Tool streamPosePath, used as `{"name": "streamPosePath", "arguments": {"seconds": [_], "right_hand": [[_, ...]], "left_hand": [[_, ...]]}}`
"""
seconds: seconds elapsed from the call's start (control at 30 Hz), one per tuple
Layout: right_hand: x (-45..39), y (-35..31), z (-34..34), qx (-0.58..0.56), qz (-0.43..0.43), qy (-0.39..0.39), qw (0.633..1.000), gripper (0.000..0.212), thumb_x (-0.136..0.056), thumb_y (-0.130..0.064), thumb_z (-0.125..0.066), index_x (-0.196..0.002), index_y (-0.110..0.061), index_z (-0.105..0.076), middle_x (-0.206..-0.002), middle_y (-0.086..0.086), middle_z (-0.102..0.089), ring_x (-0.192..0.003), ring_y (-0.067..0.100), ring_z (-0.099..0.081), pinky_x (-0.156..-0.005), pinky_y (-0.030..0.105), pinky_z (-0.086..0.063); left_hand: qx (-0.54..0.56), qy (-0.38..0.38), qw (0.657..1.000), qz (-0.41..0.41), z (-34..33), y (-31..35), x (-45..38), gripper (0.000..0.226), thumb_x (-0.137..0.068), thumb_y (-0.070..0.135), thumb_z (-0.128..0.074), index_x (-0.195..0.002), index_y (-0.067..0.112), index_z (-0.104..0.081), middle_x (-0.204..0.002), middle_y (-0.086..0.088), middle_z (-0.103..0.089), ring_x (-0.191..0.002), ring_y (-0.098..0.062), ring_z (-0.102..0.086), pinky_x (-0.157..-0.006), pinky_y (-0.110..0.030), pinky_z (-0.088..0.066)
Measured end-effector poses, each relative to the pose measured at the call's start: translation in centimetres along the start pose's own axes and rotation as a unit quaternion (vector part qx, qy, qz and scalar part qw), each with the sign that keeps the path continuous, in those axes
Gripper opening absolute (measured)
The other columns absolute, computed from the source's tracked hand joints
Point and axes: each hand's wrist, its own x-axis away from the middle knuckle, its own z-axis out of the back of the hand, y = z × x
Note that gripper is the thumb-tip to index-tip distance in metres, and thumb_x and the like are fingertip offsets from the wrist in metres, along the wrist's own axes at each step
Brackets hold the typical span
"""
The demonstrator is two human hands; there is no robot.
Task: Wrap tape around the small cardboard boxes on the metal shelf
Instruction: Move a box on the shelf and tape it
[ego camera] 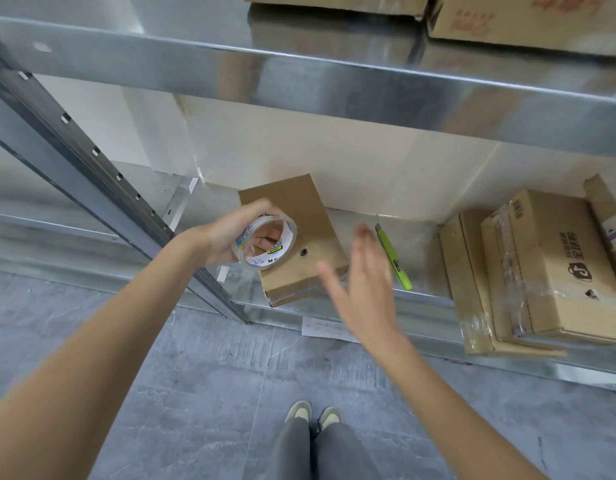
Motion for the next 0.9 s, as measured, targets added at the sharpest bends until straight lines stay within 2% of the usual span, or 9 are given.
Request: {"name": "streamPosePath", "arguments": {"seconds": [0.1,0.17,0.23,0.3,0.4,0.53,0.63,0.8,0.9], "right_hand": [[1.0,-4.2,-1.8,0.084,0.022,-0.118,0.989,0.131,-0.065,-0.096,-0.019,-0.153,-0.001,-0.002,-0.162,0.015,0.001,-0.149,0.022,0.007,-0.119,0.047,0.01],[0.8,-5.1,-3.0,0.152,0.01,-0.15,0.977,0.137,-0.061,-0.097,-0.026,-0.151,0.002,0.002,-0.16,0.02,0.008,-0.148,0.027,0.016,-0.116,0.05,0.015],[0.8,-5.3,-3.8,0.205,0.015,-0.145,0.968,0.127,-0.072,-0.089,-0.031,-0.15,0.005,0.002,-0.159,0.025,0.009,-0.147,0.033,0.014,-0.117,0.052,0.014],[1.0,-4.9,-3.9,0.226,0.034,-0.132,0.965,0.113,-0.083,-0.079,-0.032,-0.15,0.006,-0.002,-0.158,0.027,0.003,-0.148,0.036,0.007,-0.118,0.052,0.011],[0.9,-3.3,-3.3,0.24,0.075,-0.12,0.96,0.097,-0.09,-0.069,-0.027,-0.151,0.004,-0.011,-0.159,0.024,-0.007,-0.149,0.032,-0.003,-0.117,0.057,0.004],[0.8,-2.8,-2.6,0.288,0.078,-0.163,0.94,0.124,-0.071,-0.09,-0.013,-0.151,0.005,-0.005,-0.159,0.024,-0.001,-0.149,0.032,0.002,-0.112,0.064,0.011],[0.5,-4.2,-3.3,0.256,0.038,-0.149,0.954,0.126,-0.069,-0.091,-0.009,-0.15,0.006,-0.012,-0.158,0.026,-0.007,-0.149,0.033,-0.003,-0.114,0.063,0.008],[1.3,-4.7,-4.1,0.203,0.063,-0.1,0.972,0.101,-0.085,-0.07,-0.038,-0.147,0.009,-0.024,-0.155,0.029,-0.018,-0.147,0.037,-0.014,-0.12,0.05,-0.008],[0.9,-4.2,-3.6,0.209,0.107,-0.095,0.967,0.093,-0.089,-0.064,-0.04,-0.146,0.008,-0.026,-0.153,0.027,-0.027,-0.145,0.037,-0.021,-0.12,0.046,-0.014]], "left_hand": [[0.031,0.0,0.999,-0.013,0.1,-0.3,0.3,0.074,-0.067,0.05,-0.059,-0.12,-0.002,-0.06,-0.098,-0.01,-0.058,-0.074,-0.019,-0.052,-0.061,-0.029,-0.041],[0.063,0.003,0.998,-0.024,0.0,-0.5,0.4,0.062,-0.075,0.047,-0.055,-0.114,-0.001,-0.064,-0.096,-0.01,-0.061,-0.072,-0.017,-0.054,-0.061,-0.029,-0.041],[0.097,0.011,0.995,-0.038,0.0,-0.9,0.6,0.054,-0.077,0.046,-0.053,-0.11,0.005,-0.067,-0.094,-0.008,-0.062,-0.071,-0.016,-0.054,-0.062,-0.03,-0.039],[0.123,0.021,0.991,-0.056,0.1,-1.5,0.8,0.057,-0.078,0.046,-0.052,-0.118,0.007,-0.065,-0.099,-0.008,-0.061,-0.075,-0.017,-0.052,-0.065,-0.032,-0.037],[0.184,0.047,0.977,-0.101,-0.1,-2.6,1.1,0.053,-0.084,0.041,-0.046,-0.12,0.008,-0.067,-0.102,-0.011,-0.06,-0.078,-0.02,-0.051,-0.067,-0.034,-0.039],[0.246,0.081,0.955,-0.147,-1.6,-3.6,1.3,0.043,-0.087,0.038,-0.041,-0.101,0.017,-0.076,-0.092,-0.004,-0.066,-0.077,-0.017,-0.052,-0.066,-0.032,-0.04],[0.285,0.109,0.939,-0.16,-2.3,-4.1,1.6,0.045,-0.087,0.039,-0.041,-0.11,0.015,-0.072,-0.088,-0.002,-0.065,-0.072,-0.015,-0.054,-0.058,-0.026,-0.044],[0.289,0.169,0.93,-0.152,-3.9,-4.4,2.1,0.039,-0.083,0.04,-0.044,-0.099,0.015,-0.071,-0.089,-0.002,-0.066,-0.073,-0.014,-0.055,-0.058,-0.027,-0.042],[0.301,0.173,0.924,-0.159,-4.4,-4.3,2.5,0.038,-0.09,0.037,-0.042,-0.101,0.013,-0.069,-0.089,-0.004,-0.067,-0.074,-0.015,-0.058,-0.06,-0.028,-0.043]]}}
